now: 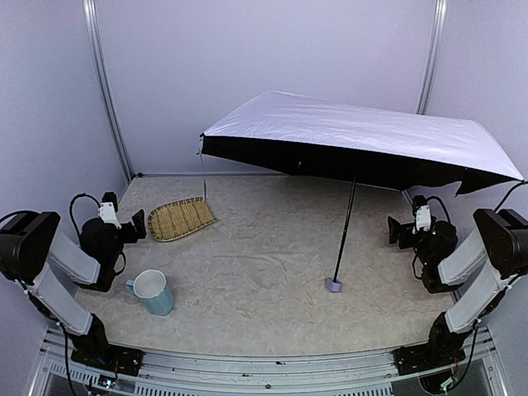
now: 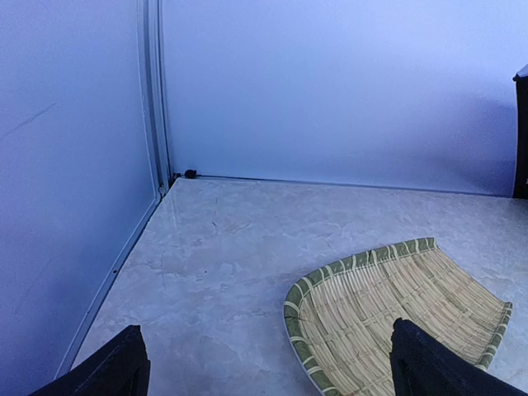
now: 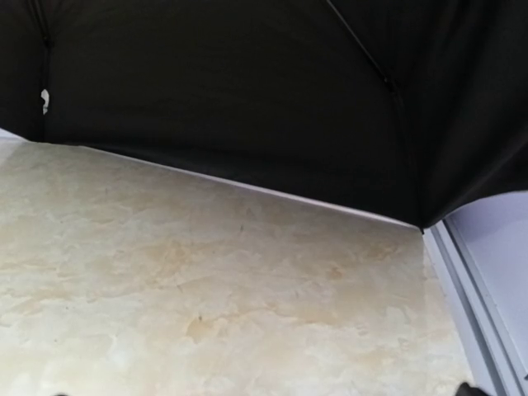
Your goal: Put away the umbrella
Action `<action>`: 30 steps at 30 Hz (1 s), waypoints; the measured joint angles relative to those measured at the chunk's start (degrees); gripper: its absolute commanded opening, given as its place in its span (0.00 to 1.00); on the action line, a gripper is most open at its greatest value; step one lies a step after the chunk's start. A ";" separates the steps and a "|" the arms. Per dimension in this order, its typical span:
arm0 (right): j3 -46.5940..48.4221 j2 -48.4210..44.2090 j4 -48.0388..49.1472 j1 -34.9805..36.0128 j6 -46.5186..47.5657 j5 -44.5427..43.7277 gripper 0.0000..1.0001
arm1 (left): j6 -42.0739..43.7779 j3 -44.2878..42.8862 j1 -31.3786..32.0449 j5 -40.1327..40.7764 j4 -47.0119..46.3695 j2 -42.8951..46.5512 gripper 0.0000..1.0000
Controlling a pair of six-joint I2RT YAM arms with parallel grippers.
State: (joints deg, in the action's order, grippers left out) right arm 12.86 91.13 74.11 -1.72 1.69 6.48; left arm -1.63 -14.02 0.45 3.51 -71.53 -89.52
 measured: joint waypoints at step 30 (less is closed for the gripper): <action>13.40 -23.89 -32.72 7.43 -14.62 35.23 0.99 | -3.34 -20.09 17.55 24.39 33.97 38.93 0.82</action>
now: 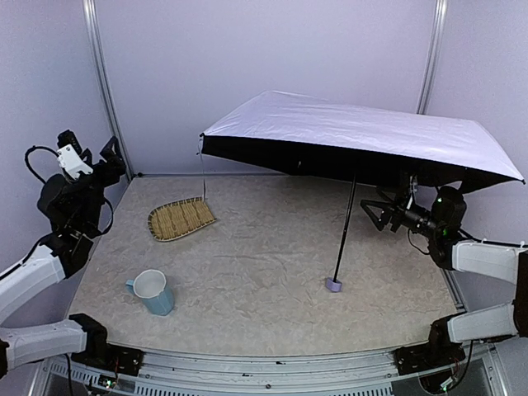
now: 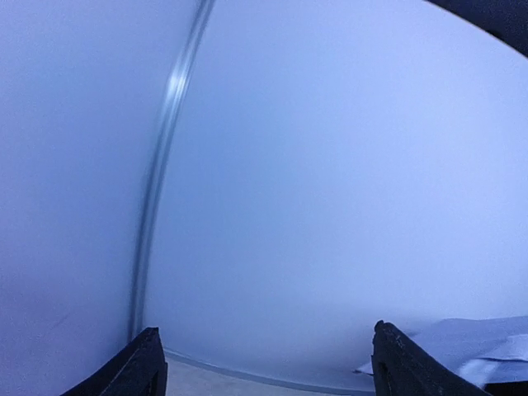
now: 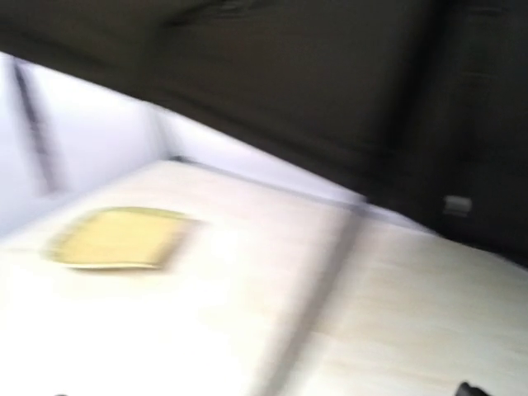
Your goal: Put away the umbrella
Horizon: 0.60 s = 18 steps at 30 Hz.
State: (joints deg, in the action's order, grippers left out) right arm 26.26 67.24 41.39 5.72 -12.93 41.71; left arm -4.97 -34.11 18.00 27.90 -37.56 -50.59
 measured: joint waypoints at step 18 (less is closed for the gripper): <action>12.26 20.11 6.25 5.33 -15.65 -4.31 0.26 | -2.08 2.86 41.22 -8.55 1.66 -15.96 0.82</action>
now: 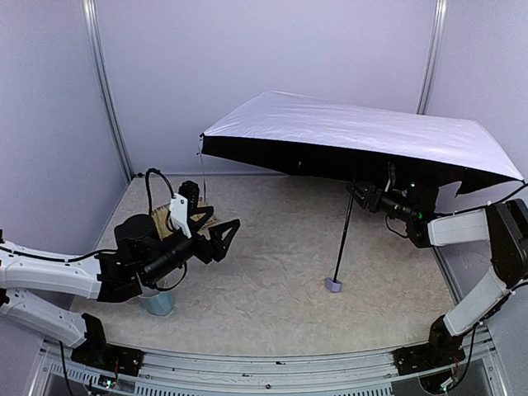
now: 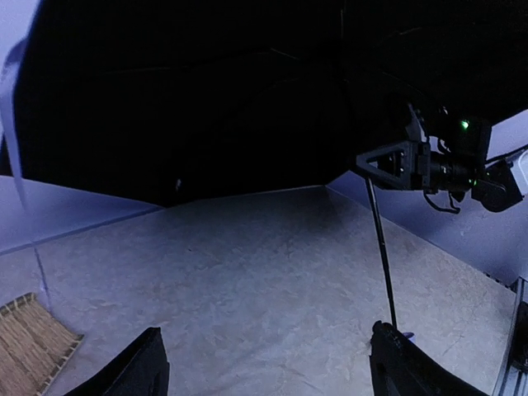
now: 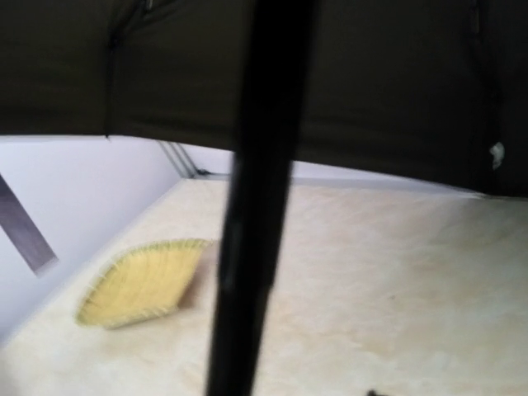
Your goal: Put away the umbrella
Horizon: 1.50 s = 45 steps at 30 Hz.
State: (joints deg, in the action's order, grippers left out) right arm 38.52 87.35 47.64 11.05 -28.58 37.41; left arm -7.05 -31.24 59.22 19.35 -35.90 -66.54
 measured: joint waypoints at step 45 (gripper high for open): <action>12.59 -13.25 -20.33 31.21 -4.11 -37.29 0.63 | -27.26 -23.21 0.39 -38.45 -23.54 -45.29 0.00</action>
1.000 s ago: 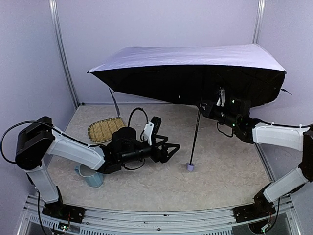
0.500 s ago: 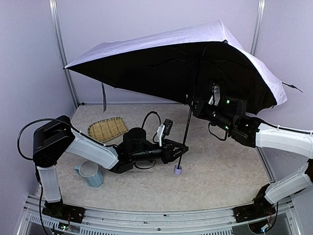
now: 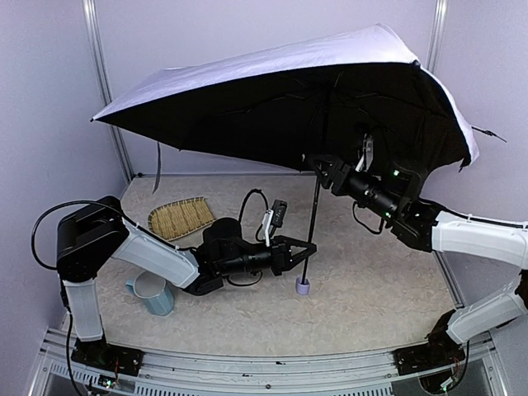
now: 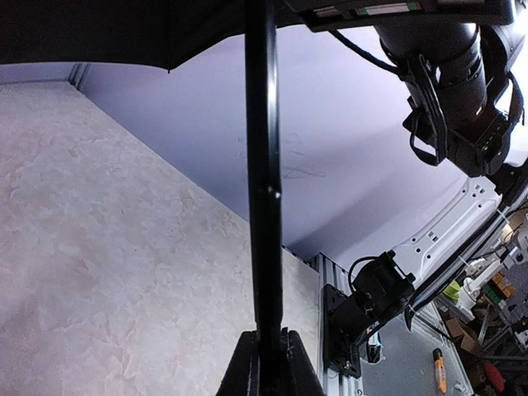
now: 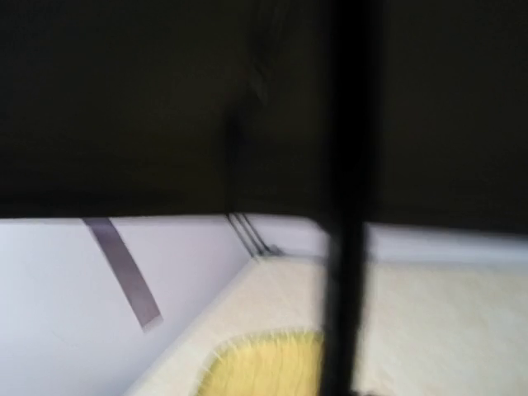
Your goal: Put away the umbrella
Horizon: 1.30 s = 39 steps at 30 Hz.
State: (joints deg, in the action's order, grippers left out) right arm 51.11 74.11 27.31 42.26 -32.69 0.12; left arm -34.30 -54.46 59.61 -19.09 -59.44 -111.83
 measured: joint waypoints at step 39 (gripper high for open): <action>9.99 26.12 42.47 -11.41 -19.74 12.52 0.19 | -3.82 4.52 0.72 2.73 -8.00 -3.56 0.00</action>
State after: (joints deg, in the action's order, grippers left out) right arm 61.10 100.22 69.78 30.85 -52.42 12.64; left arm -38.13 -49.93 60.34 -16.36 -67.44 -115.39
